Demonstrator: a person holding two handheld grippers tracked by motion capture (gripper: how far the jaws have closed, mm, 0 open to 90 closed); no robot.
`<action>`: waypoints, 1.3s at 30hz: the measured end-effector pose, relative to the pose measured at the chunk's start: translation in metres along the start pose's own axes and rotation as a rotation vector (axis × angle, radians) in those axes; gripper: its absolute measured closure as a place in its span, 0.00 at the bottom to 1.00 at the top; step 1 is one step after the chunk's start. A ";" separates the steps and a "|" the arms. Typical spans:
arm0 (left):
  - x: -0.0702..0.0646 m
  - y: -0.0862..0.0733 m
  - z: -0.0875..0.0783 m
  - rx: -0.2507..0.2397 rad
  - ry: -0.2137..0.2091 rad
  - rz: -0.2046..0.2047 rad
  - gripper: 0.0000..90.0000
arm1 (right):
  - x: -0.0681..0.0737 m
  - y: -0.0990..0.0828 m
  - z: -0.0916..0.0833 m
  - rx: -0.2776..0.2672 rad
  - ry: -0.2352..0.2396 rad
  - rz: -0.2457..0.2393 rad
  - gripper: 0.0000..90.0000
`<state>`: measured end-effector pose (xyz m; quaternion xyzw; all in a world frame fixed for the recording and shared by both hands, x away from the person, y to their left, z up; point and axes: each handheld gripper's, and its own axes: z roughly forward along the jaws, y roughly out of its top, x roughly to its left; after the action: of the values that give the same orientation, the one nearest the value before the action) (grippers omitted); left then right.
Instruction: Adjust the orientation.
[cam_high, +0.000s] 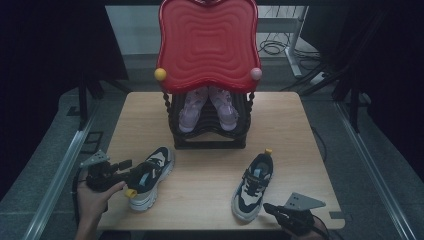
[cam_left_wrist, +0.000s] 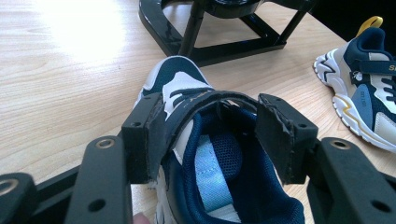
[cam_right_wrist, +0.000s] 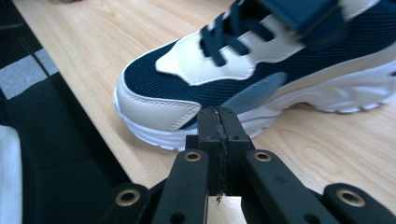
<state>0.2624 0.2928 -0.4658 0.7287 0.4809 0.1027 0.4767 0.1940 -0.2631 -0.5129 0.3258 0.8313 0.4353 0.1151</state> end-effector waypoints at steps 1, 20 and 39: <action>0.000 0.000 0.000 0.000 0.000 0.000 0.48 | 0.001 0.000 0.002 0.006 0.006 -0.003 1.00; 0.001 0.000 -0.002 -0.006 0.004 -0.004 0.48 | 0.010 0.009 0.024 0.017 0.030 -0.027 1.00; 0.001 0.000 0.000 -0.002 0.002 -0.005 0.48 | 0.018 0.025 0.047 0.007 0.021 -0.051 1.00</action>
<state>0.2629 0.2939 -0.4656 0.7268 0.4831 0.1027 0.4772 0.2142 -0.2108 -0.5190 0.3006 0.8419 0.4329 0.1163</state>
